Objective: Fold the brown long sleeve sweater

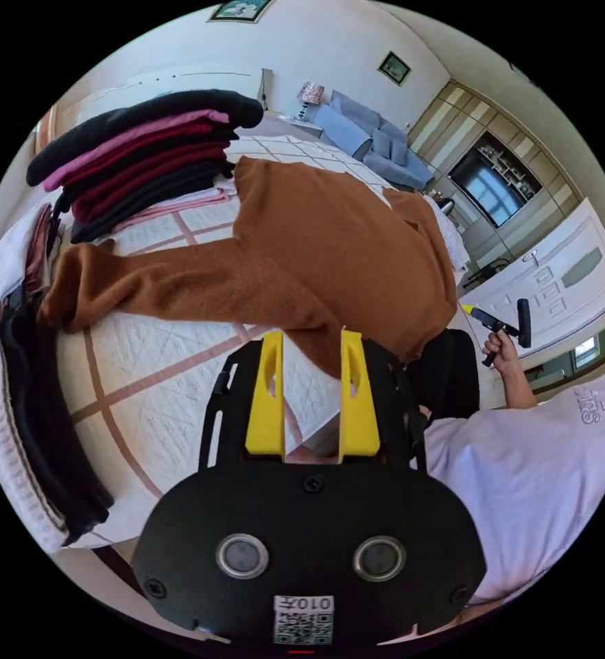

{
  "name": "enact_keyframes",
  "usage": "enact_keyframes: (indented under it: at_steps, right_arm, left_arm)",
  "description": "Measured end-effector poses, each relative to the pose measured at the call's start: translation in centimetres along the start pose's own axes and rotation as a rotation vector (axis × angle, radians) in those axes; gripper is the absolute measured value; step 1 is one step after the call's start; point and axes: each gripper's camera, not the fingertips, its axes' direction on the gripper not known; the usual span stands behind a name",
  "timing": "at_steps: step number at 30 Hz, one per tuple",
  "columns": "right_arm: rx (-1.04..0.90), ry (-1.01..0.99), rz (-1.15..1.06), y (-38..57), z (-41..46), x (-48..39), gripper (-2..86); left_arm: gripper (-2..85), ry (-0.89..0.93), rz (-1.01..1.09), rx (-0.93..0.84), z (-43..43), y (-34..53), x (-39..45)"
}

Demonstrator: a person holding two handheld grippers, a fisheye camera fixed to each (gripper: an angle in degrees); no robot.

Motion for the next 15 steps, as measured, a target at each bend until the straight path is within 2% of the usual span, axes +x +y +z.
enact_keyframes:
  at_steps: [2, 6, 10, 15]
  right_arm:
    - [-0.009, -0.069, 0.023, -1.1, 0.6, 0.5, 12.0]
    - [-0.058, -0.061, -0.004, -3.5, 1.9, 0.0, 11.5]
    - [-0.127, -0.072, -0.031, -5.7, 3.1, -0.7, 8.9]
    - [-0.181, -0.036, 0.013, -6.3, 3.3, -0.3, 4.3]
  left_arm:
    - [12.1, 0.066, 0.006, -0.059, 1.2, 0.5, -0.4]
    - [10.2, 0.165, -0.072, -0.072, 4.3, 0.8, -0.6]
    - [5.8, 0.133, -0.121, -0.030, 5.0, 1.6, -1.2]
    - [1.5, 0.215, -0.143, 0.015, 4.0, 3.0, -2.4]
